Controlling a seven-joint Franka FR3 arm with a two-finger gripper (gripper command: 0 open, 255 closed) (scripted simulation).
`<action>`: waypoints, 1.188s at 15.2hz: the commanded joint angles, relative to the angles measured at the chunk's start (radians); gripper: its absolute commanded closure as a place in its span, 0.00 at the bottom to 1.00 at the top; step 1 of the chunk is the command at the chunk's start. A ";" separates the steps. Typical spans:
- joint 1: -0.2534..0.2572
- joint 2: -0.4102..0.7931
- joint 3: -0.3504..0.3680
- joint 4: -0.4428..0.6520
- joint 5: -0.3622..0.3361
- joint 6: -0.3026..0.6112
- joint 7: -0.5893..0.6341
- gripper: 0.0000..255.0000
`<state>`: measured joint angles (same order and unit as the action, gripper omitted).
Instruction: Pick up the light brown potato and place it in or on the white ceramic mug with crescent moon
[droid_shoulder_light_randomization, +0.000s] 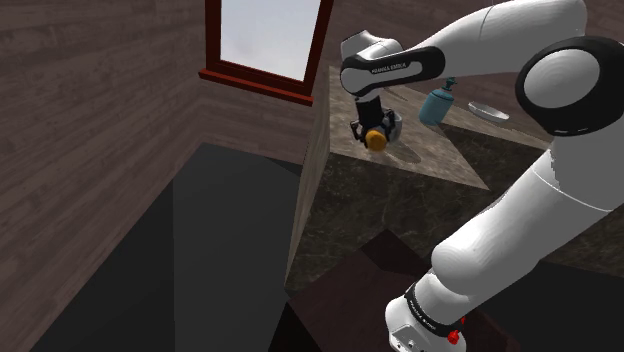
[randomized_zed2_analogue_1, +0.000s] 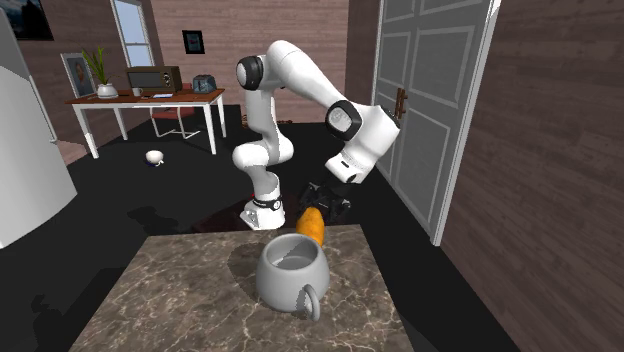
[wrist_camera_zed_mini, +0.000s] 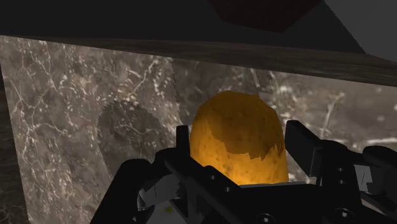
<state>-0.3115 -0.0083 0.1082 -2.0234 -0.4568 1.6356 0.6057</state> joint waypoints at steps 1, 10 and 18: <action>0.001 -0.007 0.001 0.017 0.002 -0.023 -0.009 1.00; 0.004 -0.030 0.005 0.108 0.006 -0.127 -0.054 1.00; 0.007 -0.037 0.008 0.204 0.004 -0.222 -0.094 1.00</action>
<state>-0.3052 -0.0450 0.1156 -1.8306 -0.4521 1.4247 0.5156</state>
